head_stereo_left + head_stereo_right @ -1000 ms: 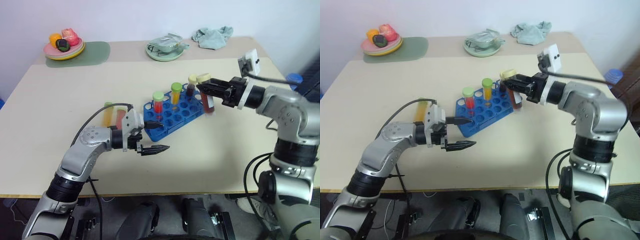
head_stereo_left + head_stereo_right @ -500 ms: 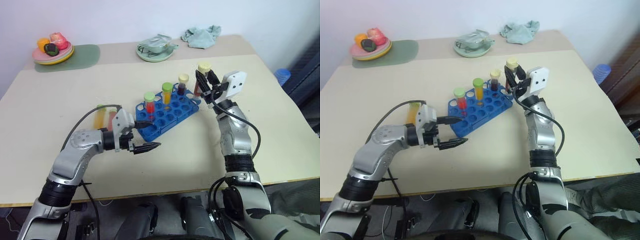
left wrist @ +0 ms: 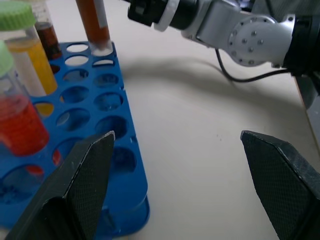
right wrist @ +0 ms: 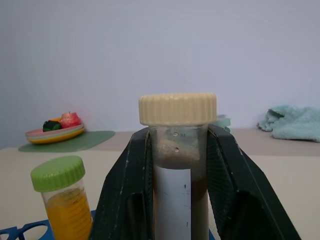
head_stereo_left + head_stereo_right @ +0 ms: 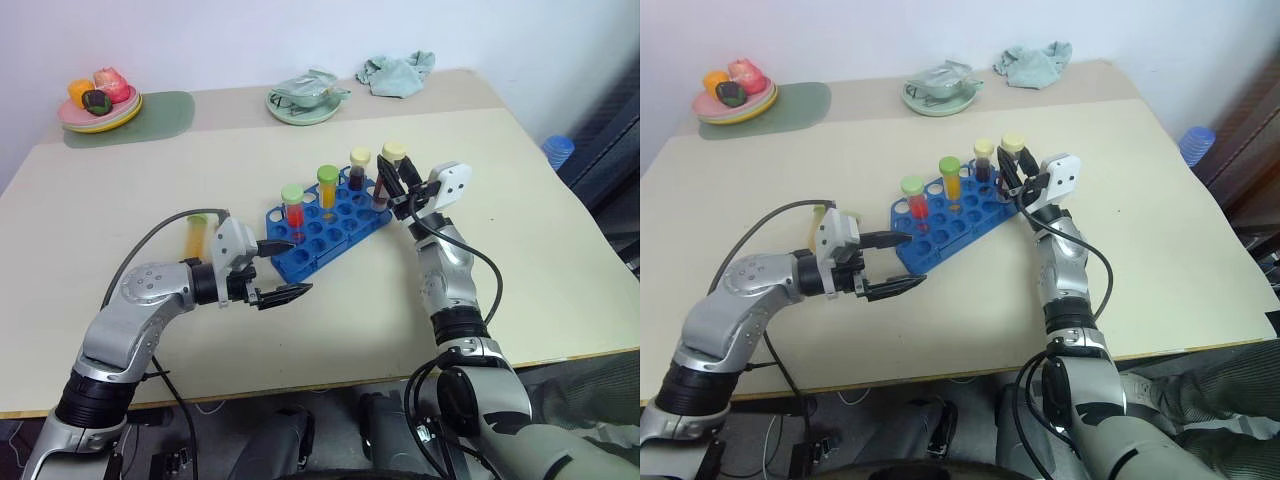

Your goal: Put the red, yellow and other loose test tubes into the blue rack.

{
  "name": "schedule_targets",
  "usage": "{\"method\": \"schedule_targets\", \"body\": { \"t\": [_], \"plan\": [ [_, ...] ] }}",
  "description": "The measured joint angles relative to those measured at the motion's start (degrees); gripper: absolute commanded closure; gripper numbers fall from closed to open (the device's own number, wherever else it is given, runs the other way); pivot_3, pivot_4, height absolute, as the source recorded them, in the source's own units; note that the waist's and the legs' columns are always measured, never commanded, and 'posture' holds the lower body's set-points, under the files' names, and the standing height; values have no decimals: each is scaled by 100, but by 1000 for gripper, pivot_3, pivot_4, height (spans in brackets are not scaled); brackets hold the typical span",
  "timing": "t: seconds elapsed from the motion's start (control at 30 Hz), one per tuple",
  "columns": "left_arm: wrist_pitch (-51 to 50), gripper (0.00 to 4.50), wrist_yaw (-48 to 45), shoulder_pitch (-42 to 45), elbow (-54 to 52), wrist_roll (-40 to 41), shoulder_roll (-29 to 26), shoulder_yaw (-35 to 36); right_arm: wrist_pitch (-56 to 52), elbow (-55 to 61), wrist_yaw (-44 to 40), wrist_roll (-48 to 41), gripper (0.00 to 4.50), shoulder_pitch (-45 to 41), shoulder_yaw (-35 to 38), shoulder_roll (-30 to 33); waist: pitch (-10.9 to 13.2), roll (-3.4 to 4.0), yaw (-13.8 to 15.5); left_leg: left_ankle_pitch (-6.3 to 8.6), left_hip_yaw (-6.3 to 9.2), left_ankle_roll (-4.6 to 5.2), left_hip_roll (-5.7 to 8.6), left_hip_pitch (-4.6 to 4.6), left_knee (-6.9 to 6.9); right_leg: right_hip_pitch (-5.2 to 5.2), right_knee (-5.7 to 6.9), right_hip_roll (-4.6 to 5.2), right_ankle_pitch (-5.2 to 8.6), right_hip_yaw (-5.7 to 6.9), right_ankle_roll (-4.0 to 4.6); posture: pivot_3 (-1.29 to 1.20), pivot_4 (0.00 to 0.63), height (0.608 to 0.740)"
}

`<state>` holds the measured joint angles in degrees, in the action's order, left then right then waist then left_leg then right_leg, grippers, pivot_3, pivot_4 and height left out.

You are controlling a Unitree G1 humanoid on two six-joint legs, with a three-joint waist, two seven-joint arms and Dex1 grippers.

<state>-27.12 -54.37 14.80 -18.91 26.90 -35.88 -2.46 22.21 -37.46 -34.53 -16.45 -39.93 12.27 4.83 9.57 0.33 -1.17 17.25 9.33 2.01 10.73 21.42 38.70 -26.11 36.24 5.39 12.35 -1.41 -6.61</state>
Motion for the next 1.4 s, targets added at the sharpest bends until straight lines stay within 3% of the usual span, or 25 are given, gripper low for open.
{"method": "schedule_targets", "body": {
  "t": [0.2,0.4,0.53,0.7,0.77,0.87,1.03,1.13,1.23,1.4],
  "plan": [
    [-68,345,122,-115,-163,21,-5,113,65,-547,-77,-36,3675,-105,0,14,0,0,-5,2,-9,-11,-21,-1,-4,-4,-4,-22,-8,-6,13,0,150,740],
    [-143,345,307,-216,-223,145,35,219,126,-657,-190,-57,750,-96,-36,22,0,0,0,-2,-15,-23,-34,-2,-18,-14,-7,-34,-13,-10,22,0,150,740],
    [-175,345,949,-232,-279,367,434,695,308,-243,-66,112,750,203,-170,109,0,0,24,-3,-15,-25,-35,-1,-23,-17,-10,-34,-14,-10,23,0,150,740],
    [-250,345,1930,-325,-465,186,536,1270,-332,1453,-88,170,750,815,-419,677,-1,-1,50,-4,-18,-27,-35,-2,-28,-19,-10,-33,-14,-11,23,0,150,740],
    [-459,345,2436,-316,-546,-36,530,1326,-1016,2327,-186,53,750,1140,-547,1048,-1,-2,60,-5,-18,-29,-36,-2,-32,-20,-10,-30,-14,-15,23,0,150,740],
    [-1292,345,3370,-175,-668,-194,558,1584,-2514,3930,-548,-425,750,1734,-628,2095,-1,-4,128,-5,-18,-29,-37,0,-38,-22,-16,-28,-14,-20,23,0,150,740],
    [-4298,345,4783,1229,-668,-212,1031,1997,-4357,5557,-1515,-1419,750,2212,-399,3999,1,-26,225,-5,-20,-29,-40,1,-33,-14,-21,-27,-15,-12,22,0,150,740],
    [-5515,345,5061,2127,-359,-253,1176,2200,-4850,5822,-2079,-1798,750,2249,-289,4624,-3,-50,202,-4,-21,-29,-42,2,-36,-15,-23,-25,-14,-9,21,0,150,740],
    [-6312,345,5162,2925,433,-256,1083,2317,-5065,5830,-2453,-1998,750,2095,-262,4858,-3,-55,167,-5,-33,-32,-46,-4,-40,-19,-21,-25,-15,-11,21,0,150,740],
    [-6491,345,5279,3589,1950,-176,611,2163,-5205,5733,-2743,-2083,750,1595,-311,4924,-1,-60,196,-7,-34,-35,-49,-1,-39,-24,-18,-24,-15,-10,22,0,150,740]
  ]
}}
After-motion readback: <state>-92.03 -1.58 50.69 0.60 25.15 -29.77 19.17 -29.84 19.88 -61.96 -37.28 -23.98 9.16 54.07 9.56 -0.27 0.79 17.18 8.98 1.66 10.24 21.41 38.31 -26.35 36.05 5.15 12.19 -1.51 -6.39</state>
